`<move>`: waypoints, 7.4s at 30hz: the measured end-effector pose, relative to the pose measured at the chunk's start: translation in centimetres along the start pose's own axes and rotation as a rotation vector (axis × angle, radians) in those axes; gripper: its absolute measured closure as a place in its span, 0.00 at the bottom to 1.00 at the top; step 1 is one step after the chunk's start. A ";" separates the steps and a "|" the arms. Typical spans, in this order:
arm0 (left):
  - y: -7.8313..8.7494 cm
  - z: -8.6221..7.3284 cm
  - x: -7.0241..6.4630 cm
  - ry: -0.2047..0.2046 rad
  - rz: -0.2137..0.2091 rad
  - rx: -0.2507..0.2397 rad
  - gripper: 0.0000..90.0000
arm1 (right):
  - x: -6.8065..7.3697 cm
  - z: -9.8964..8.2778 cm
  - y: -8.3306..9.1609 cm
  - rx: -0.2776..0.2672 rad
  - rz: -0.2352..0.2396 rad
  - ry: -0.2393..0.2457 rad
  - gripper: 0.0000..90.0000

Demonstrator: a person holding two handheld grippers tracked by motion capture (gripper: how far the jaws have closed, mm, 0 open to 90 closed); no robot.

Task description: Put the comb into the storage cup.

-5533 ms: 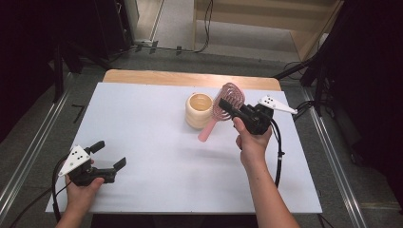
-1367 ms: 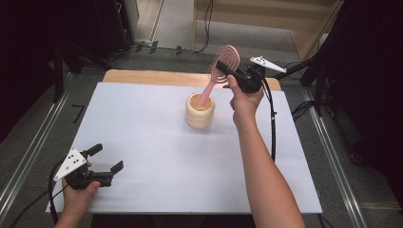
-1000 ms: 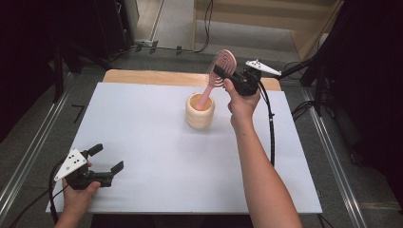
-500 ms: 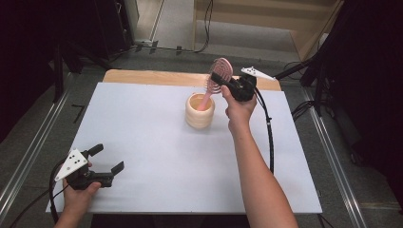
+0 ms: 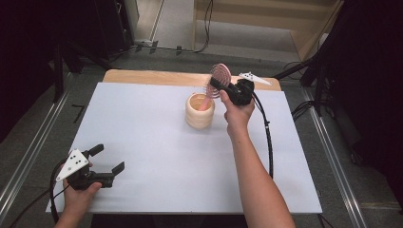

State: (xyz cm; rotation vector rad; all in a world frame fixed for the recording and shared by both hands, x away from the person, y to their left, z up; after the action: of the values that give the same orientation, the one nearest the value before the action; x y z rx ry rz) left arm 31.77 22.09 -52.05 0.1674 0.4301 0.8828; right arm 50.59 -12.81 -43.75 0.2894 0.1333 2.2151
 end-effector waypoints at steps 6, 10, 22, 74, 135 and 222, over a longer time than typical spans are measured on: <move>0.0 0.0 0.0 0.001 0.000 0.000 0.00 | 0.2 -0.6 -0.2 0.005 0.004 -0.006 0.69; 0.0 0.0 0.0 0.003 -0.002 -0.003 0.00 | 0.2 -1.2 -0.4 0.013 0.002 -0.013 0.69; 0.0 0.0 0.0 0.005 -0.003 -0.005 0.00 | 0.1 -2.3 -0.6 0.020 -0.002 -0.036 0.69; -0.1 0.0 -0.1 -0.001 -0.005 -0.001 0.00 | 1.0 -3.7 4.0 0.113 -0.034 0.144 0.00; -0.1 -0.1 -0.2 -0.008 -0.003 0.002 0.00 | 1.1 -6.9 12.3 0.108 -0.059 0.240 0.00; -0.2 -0.2 -0.2 -0.014 0.007 0.005 0.00 | -1.8 -14.0 25.3 0.138 -0.189 0.232 0.00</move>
State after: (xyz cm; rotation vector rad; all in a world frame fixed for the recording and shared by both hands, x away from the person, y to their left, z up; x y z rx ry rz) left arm 31.70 21.83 -52.20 0.1797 0.4186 0.8869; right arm 28.77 -29.65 -52.60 0.0886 0.4239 2.0481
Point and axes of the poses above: each handheld gripper's, and its own axes: y roughly backward along the jaws, z roughly out of its top, x roughly to its left, the point moved 10 cm from there along -y, roughly forward along the jaws, and after that the axes turned 15 degrees about y, right-handed, at the moved point
